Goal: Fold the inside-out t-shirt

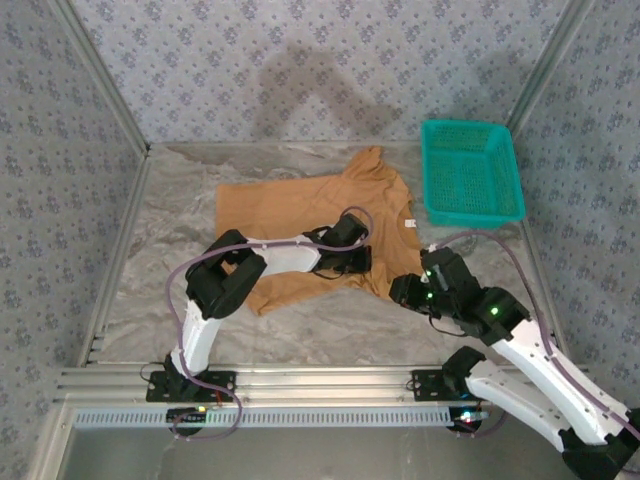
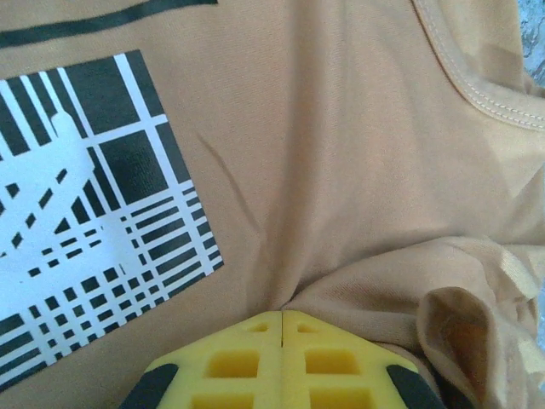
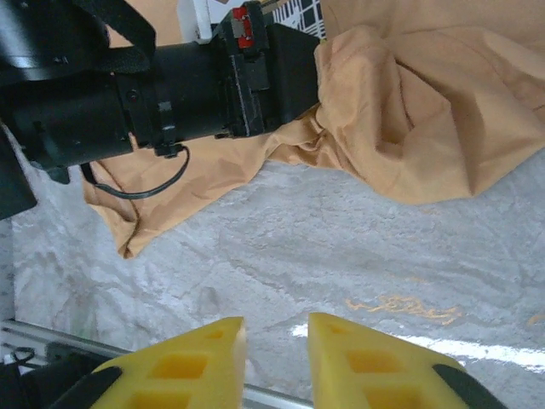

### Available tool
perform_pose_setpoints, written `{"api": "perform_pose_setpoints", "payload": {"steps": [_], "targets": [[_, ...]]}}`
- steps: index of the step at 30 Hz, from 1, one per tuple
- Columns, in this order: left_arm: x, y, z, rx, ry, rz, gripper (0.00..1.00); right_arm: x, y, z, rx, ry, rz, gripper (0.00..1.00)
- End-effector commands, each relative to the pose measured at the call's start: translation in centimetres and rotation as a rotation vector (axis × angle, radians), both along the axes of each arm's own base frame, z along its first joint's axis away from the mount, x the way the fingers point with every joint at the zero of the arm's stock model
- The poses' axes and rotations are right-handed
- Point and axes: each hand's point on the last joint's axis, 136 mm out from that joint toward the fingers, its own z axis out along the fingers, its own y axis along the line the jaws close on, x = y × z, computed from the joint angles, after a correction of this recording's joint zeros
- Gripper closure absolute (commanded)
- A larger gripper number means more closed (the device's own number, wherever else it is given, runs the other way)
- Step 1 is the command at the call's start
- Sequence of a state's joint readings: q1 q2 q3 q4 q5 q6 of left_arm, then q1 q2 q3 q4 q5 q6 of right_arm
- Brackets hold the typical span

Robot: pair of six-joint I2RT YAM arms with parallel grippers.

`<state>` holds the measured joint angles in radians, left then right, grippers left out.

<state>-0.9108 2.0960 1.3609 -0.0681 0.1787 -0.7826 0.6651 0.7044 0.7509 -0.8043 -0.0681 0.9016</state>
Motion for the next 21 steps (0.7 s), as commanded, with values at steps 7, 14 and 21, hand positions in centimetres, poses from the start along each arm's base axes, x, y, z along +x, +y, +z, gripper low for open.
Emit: {"api": "perform_pose_setpoints", "payload": {"steps": [7,14,21], "targets": [[-0.5,0.6,4.1,-0.030,-0.068,-0.014,1.00,4.5,-0.8,-6.6,-0.091,0.097,-0.084,0.51],[-0.4,2.9,7.1,-0.001,-0.128,0.023,0.82,8.7,-1.2,-10.4,-0.205,0.111,-0.078,0.51],[-1.3,12.5,7.8,0.160,-0.123,0.144,0.77,9.5,-0.4,-11.9,-0.199,0.157,-0.044,0.88]]}}
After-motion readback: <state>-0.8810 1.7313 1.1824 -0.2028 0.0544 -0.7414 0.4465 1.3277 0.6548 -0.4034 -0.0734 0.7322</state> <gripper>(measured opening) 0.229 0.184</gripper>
